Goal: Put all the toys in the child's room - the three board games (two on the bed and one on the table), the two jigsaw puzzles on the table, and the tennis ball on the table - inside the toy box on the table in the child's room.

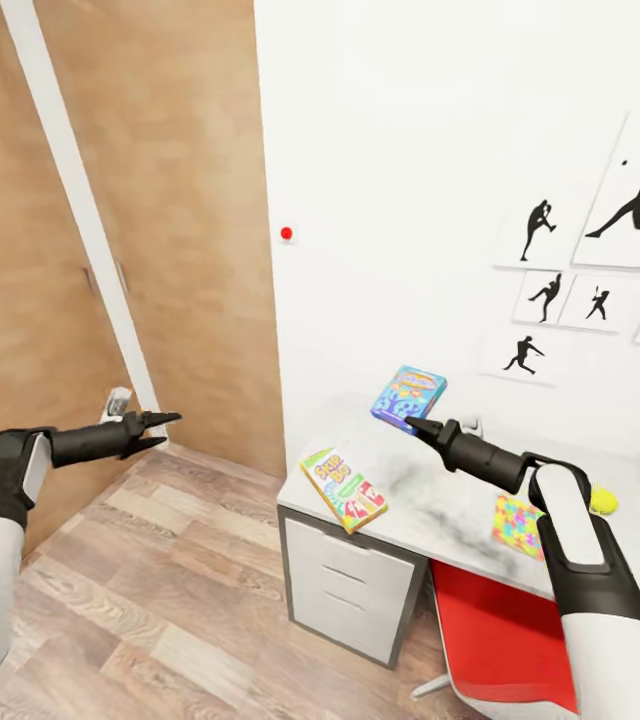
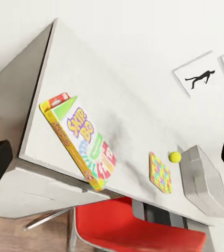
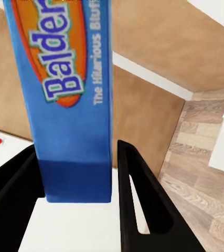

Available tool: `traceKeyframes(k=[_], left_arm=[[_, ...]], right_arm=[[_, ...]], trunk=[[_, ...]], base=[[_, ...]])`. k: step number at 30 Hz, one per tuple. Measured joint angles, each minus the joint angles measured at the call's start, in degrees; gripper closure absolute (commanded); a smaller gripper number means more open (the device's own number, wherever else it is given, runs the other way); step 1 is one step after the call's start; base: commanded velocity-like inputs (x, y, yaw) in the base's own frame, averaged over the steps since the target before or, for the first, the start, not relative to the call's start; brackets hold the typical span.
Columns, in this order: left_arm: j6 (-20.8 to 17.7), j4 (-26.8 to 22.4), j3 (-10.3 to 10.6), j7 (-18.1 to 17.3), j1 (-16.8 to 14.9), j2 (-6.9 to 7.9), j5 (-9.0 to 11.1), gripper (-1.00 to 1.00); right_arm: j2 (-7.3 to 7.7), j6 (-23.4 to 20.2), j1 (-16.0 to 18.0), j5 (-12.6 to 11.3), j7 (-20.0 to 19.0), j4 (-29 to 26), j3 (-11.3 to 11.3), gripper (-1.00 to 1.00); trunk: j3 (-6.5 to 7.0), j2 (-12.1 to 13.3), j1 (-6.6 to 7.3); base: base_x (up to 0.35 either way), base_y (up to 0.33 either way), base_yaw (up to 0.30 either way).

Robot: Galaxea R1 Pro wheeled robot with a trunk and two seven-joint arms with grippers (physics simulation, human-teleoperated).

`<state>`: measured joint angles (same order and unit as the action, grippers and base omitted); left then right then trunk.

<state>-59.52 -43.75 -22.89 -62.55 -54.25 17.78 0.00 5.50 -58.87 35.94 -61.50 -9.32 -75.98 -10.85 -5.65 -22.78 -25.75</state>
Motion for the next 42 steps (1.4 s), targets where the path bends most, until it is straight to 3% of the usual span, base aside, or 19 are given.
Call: traceKeyframes(k=[2,4,8,11,12,15,18,21,34,37,42], left_arm=[[0.0,2.2,2.1,0.8,-3.0,-2.48,-0.4,-1.0],[0.0,5.4,3.1,3.8,-6.5,-5.2,-0.6,-1.0],[0.0,8.4,3.6,8.5,-9.3,-9.26,-0.7,-1.0],[0.0,8.8,3.7,9.4,-9.7,-10.45,-0.7,-1.0],[0.0,8.8,3.7,9.5,-9.7,-10.53,-0.6,-1.0],[0.0,8.9,3.7,9.6,-9.8,-10.69,-0.5,-1.0],[0.0,8.9,3.5,9.5,-9.8,-10.57,-0.4,-1.0],[0.0,9.0,3.5,9.2,-9.9,-10.44,-0.3,-1.0],[0.0,9.0,3.5,9.0,-9.8,-10.05,-0.3,-1.0],[0.0,9.0,3.5,9.0,-9.8,-10.04,-0.3,-1.0],[0.0,9.0,3.5,9.0,-9.8,-10.0,-0.3,-1.0]], right_arm=[[0.68,-0.1,1.7,0.4,1.6,0.2,-0.9,1.0],[2.45,-0.2,2.9,0.5,2.6,0.7,-2.1,1.0],[7.41,-0.7,4.2,-0.8,3.1,0.9,-2.7,1.0],[12.16,-0.8,4.0,-4.6,3.1,1.8,-3.0,1.0],[13.1,-0.8,3.9,-5.5,3.1,1.9,-3.1,1.0],[18.16,-0.8,3.2,-11.5,3.1,2.3,-3.3,1.0],[21.35,-0.8,2.4,-14.8,3.1,2.8,-3.4,1.0],[22.45,-0.8,2.2,-15.5,3.0,5.0,-3.5,1.0],[23.69,-0.9,2.2,-16.0,2.5,12.0,-3.7,1.0],[24.8,-0.9,2.2,-17.3,1.9,13.4,-4.7,1.0],[25.22,-0.9,2.2,-17.8,1.6,13.8,-5.9,1.0]], trunk=[[-0.12,0.0,0.0],[-0.24,0.0,0.0],[-0.48,0.0,0.0],[-0.66,0.0,0.01],[-0.73,0.0,0.01],[-0.9,0.0,0.01],[-1.09,0.0,0.01],[-1.27,0.0,0.0],[-2.06,0.0,0.0],[-2.26,0.0,0.0],[-2.61,0.0,0.0]], base=[[0.0,0.0,-0.226],[0.0,0.0,-0.226],[0.0,0.0,-0.225],[0.0,0.0,-0.225],[0.0,0.0,-0.225],[0.0,0.0,-0.225],[0.0,0.0,-0.224],[0.0,0.0,-0.224],[0.0,0.0,-0.219],[0.0,0.0,-0.176],[0.0,0.0,-0.177]])
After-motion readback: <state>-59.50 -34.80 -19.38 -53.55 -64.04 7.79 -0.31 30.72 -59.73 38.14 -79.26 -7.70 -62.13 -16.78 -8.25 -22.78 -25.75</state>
